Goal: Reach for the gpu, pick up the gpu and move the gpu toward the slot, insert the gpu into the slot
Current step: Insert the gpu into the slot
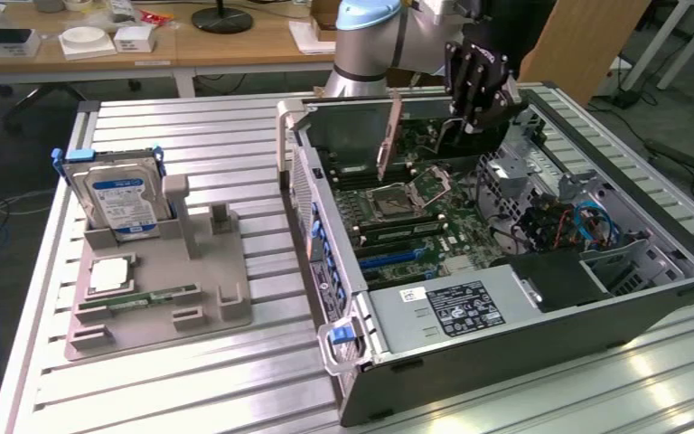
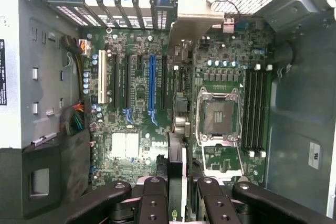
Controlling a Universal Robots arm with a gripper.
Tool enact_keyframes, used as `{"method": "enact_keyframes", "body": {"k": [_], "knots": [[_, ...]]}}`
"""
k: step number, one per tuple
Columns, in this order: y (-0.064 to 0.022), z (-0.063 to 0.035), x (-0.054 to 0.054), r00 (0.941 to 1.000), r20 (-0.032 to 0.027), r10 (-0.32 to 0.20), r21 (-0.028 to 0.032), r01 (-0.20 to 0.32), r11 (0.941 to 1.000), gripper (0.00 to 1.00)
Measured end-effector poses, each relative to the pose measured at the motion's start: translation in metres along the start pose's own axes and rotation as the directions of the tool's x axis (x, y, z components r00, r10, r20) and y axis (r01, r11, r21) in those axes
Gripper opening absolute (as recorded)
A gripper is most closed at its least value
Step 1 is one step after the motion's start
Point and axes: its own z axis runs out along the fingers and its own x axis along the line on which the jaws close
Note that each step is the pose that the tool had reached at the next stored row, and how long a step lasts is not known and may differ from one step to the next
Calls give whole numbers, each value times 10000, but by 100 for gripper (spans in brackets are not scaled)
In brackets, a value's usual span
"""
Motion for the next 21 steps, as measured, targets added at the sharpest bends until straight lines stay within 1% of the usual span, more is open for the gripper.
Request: {"method": "enact_keyframes", "body": {"k": [6, 10, 13, 18, 21], "knots": [[36, 62, 41, 10000, 3, 3, 3, -3, 10000, 26], [106, 111, 47, 10000, -1, 10, 1, -10, 10000, 26], [150, 161, 48, 9999, -1, 130, 11, -130, 9999, 26], [157, 199, 75, 9997, -2, 229, 15, -229, 9997, 26], [165, 244, 83, 9993, -3, 366, 22, -366, 9993, 26]]}}
